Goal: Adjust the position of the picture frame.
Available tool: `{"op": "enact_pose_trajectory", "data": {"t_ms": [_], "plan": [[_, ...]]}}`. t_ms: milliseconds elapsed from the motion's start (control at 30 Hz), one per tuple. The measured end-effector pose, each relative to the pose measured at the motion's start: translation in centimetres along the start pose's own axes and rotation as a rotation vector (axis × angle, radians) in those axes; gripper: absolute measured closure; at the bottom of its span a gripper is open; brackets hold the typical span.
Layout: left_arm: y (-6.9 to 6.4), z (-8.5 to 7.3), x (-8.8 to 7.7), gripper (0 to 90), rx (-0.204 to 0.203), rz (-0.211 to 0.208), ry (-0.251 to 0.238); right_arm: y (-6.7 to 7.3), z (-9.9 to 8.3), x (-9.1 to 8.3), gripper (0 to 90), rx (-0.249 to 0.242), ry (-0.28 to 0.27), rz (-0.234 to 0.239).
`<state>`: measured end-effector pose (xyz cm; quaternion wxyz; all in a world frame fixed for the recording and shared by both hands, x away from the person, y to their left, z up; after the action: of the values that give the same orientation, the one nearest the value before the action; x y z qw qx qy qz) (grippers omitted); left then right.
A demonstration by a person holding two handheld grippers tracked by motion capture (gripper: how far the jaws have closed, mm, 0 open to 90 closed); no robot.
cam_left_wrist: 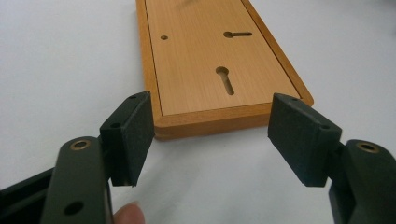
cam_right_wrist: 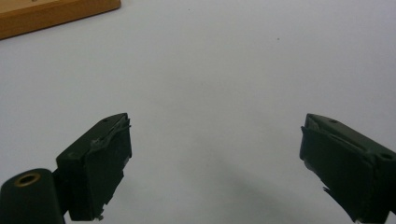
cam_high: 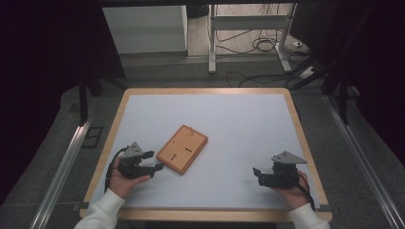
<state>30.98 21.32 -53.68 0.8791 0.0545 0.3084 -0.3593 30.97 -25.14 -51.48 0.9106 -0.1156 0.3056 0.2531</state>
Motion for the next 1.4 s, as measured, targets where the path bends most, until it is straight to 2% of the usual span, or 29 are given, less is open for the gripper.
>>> {"op": "enact_pose_trajectory", "data": {"t_ms": [300, 567, 833, 1100, 1267, 1333, 1367, 1400], "plan": [[-0.3, 0.5, 0.2, 31.0, 0.013, -0.013, -0.006, 0.6, -0.3, -0.4, 11.7, -0.021, -0.009, 0.003], [-0.5, 0.8, 0.5, 31.1, 0.026, -0.024, -0.005, 0.4, -0.7, -0.5, 13.1, -0.021, -0.001, -0.001], [-0.5, 0.8, 0.5, 31.2, 0.018, -0.022, -0.007, 0.6, -0.8, -0.4, 13.6, -0.035, 0.004, 0.002], [-0.6, 1.0, 0.2, 32.1, 0.025, -0.038, -0.012, 0.6, -0.7, -0.6, 14.7, -0.026, 0.000, 0.000], [-0.3, 1.1, -0.1, 38.1, 0.017, -0.043, -0.021, 0.7, -0.8, -0.4, 15.0, -0.030, 0.005, 0.005], [-0.2, 1.3, -0.3, 54.0, 0.018, -0.046, -0.026, 0.6, -0.8, -0.4, 15.2, -0.024, 0.005, 0.002], [-0.1, 1.4, -0.5, 54.0, 0.025, -0.047, -0.027, 0.6, -0.8, -0.4, 15.2, -0.024, 0.005, 0.002], [-0.1, 1.5, -0.6, 66.6, 0.025, -0.048, -0.029, 0.6, -0.8, -0.4, 15.3, -0.022, 0.007, 0.002]]}}
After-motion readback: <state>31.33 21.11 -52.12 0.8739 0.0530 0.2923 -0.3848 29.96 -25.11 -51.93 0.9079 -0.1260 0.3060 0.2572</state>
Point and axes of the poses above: each handheld gripper's, and its own axes: x roughly forward along the jaws, z roughly out of its top, y roughly to its left, the point moved 2 cm from there along x, roughly forward along the jaws
